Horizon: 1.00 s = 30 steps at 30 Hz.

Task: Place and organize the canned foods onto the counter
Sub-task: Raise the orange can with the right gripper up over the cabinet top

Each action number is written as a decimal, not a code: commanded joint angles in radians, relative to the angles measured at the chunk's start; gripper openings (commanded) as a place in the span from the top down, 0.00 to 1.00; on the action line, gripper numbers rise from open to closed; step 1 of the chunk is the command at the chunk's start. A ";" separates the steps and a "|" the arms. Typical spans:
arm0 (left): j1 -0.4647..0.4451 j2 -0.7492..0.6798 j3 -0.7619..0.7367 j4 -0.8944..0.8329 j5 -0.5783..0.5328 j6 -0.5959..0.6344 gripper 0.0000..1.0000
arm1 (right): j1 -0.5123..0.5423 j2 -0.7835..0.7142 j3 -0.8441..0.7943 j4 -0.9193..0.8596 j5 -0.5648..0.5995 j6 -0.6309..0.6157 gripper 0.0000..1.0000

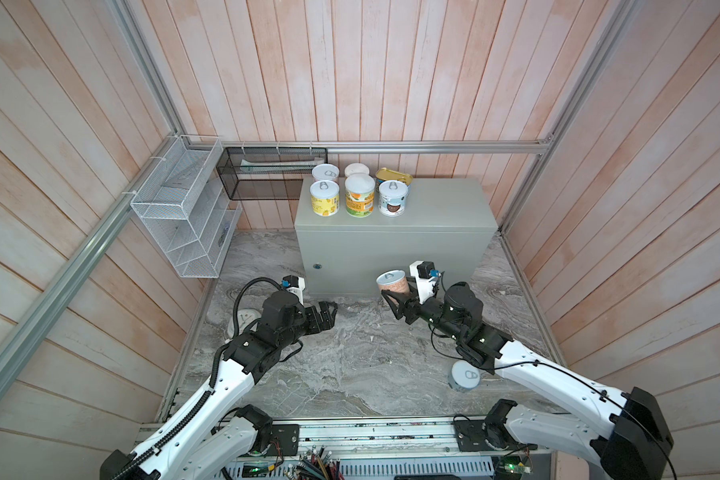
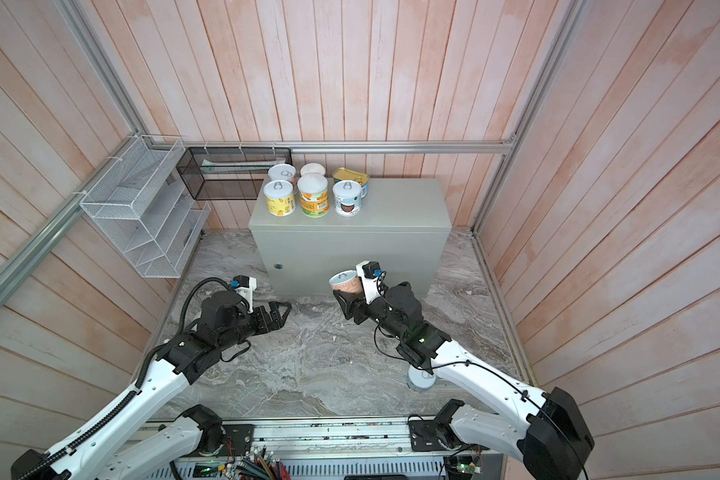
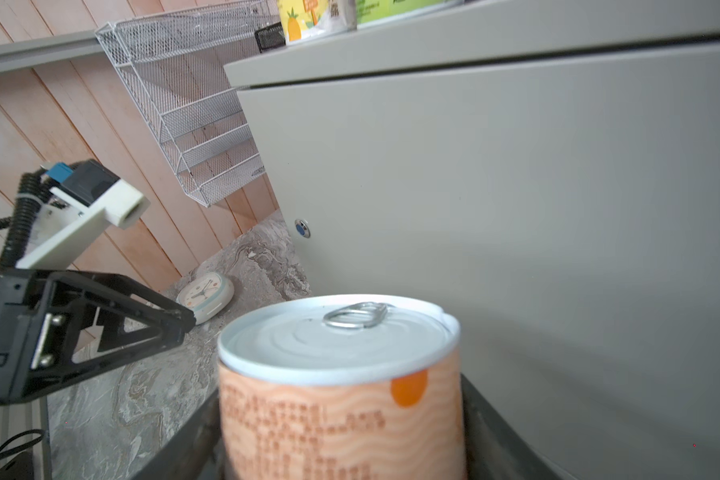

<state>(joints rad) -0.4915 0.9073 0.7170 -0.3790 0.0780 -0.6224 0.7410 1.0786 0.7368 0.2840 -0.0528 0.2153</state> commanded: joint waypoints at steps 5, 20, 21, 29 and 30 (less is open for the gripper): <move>0.004 0.029 -0.019 0.131 -0.006 -0.003 0.00 | -0.067 -0.071 0.154 -0.042 -0.018 0.018 0.37; 0.005 0.114 -0.051 0.351 0.060 -0.042 0.00 | -0.230 -0.226 0.201 -0.158 -0.067 0.087 0.36; 0.004 0.124 -0.047 0.348 0.059 -0.040 0.00 | -0.234 -0.234 0.197 -0.160 -0.065 0.086 0.36; 0.002 0.185 -0.058 0.396 0.127 -0.074 0.00 | -0.273 -0.224 0.274 -0.163 -0.092 0.042 0.35; 0.002 0.186 -0.062 0.402 0.129 -0.077 0.00 | -0.278 -0.213 0.296 -0.161 -0.099 0.035 0.34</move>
<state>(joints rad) -0.4915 1.0931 0.6655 -0.0349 0.1761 -0.6788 0.4747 0.8639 0.9451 0.0502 -0.1291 0.2790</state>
